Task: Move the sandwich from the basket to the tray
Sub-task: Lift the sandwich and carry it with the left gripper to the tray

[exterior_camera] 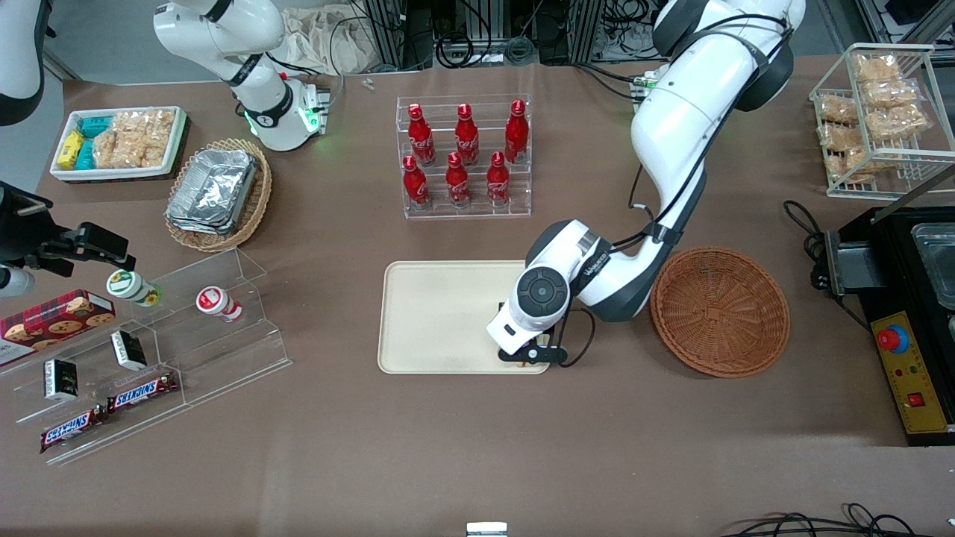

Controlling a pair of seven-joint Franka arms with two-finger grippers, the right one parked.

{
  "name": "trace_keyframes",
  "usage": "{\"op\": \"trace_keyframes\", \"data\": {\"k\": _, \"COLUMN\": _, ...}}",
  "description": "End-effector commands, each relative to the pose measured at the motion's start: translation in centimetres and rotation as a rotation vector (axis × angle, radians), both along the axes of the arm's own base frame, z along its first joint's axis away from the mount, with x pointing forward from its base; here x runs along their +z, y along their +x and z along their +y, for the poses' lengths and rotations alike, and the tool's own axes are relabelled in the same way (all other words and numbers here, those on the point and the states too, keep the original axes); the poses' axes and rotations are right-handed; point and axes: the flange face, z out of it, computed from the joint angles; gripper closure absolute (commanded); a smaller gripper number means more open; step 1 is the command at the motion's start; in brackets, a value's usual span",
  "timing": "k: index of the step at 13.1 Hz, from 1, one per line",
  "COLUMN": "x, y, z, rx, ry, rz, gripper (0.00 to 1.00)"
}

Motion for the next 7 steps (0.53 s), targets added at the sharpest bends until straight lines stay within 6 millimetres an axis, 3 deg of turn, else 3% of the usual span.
{"op": "trace_keyframes", "data": {"k": 1, "x": -0.8, "y": -0.5, "z": -0.8, "rx": 0.024, "ry": 0.008, "rz": -0.031, "gripper": 0.89}}
{"op": "trace_keyframes", "data": {"k": 2, "x": -0.6, "y": -0.7, "z": -1.0, "rx": 0.048, "ry": 0.013, "rz": -0.036, "gripper": 0.11}}
{"op": "trace_keyframes", "data": {"k": 3, "x": -0.3, "y": -0.7, "z": -1.0, "rx": 0.068, "ry": 0.016, "rz": -0.037, "gripper": 0.00}}
{"op": "trace_keyframes", "data": {"k": 5, "x": 0.4, "y": -0.4, "z": -0.7, "rx": 0.072, "ry": 0.021, "rz": -0.041, "gripper": 0.00}}
{"op": "trace_keyframes", "data": {"k": 7, "x": 2.7, "y": -0.2, "z": 0.2, "rx": 0.080, "ry": 0.045, "rz": -0.036, "gripper": 0.00}}
